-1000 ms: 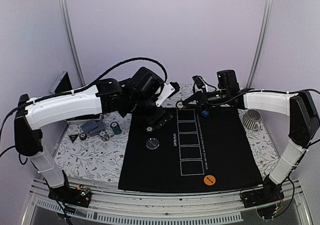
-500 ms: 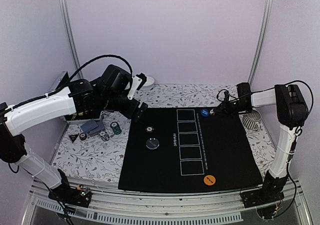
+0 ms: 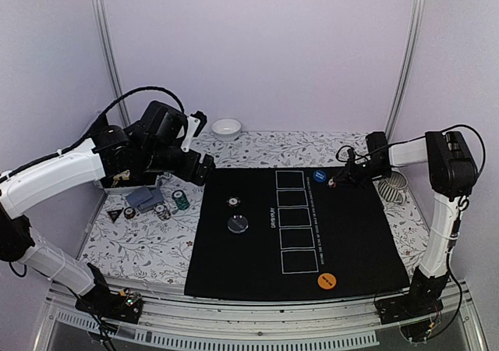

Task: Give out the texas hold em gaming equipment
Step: Place the poker chips pile in the small blind area.

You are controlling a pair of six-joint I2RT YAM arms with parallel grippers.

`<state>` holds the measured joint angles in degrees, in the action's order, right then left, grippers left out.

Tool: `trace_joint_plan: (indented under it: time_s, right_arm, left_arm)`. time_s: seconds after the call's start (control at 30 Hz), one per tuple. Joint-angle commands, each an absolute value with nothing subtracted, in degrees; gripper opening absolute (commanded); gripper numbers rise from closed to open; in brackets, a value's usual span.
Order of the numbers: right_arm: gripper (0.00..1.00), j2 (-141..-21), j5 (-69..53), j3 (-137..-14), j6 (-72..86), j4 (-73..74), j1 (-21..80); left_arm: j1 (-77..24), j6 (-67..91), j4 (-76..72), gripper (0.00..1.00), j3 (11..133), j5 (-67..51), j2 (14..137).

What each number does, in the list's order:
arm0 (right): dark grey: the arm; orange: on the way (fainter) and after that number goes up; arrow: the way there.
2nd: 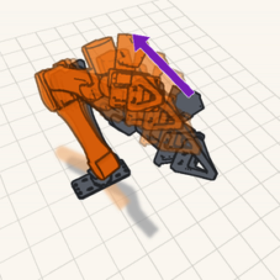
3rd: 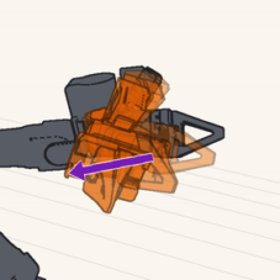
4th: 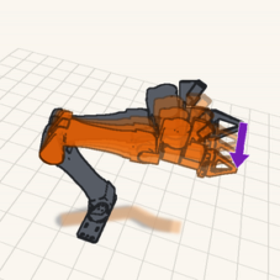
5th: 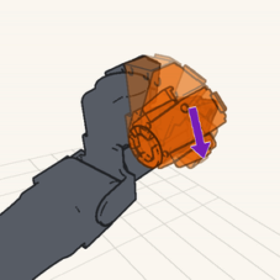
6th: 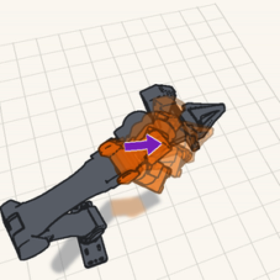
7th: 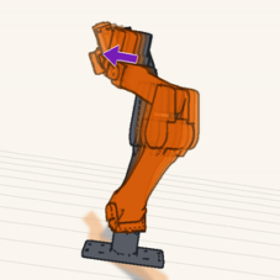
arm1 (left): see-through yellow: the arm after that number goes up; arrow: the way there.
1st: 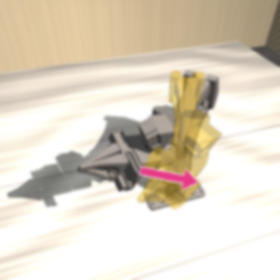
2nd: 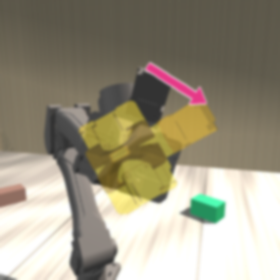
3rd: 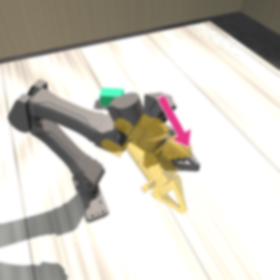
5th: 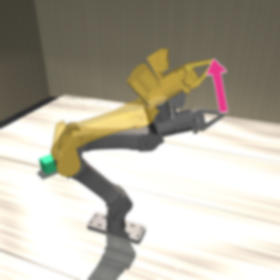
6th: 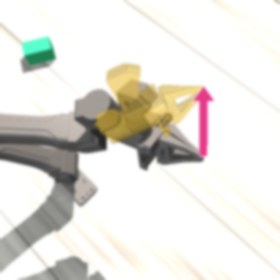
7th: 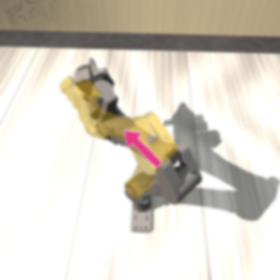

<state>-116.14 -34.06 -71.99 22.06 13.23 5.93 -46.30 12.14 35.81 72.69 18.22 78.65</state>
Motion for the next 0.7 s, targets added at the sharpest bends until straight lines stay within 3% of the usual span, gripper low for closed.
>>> trace_joint_plan:
  time_s: [0.0, 0.67]
  right_arm:
    - [0.02, -118.3, -32.6, -73.2, 19.8, 15.7, 6.1]
    - [0.18, -119.6, -19.9, -77.5, 17.8, 21.9, 6.0]
  left_arm:
    - [-45.4, 12.7, 35.2, 0.98, 72.2, 17.1, 78.0]
    - [-44.6, 12.5, 35.3, 0.98, 71.6, 16.8, 77.2]
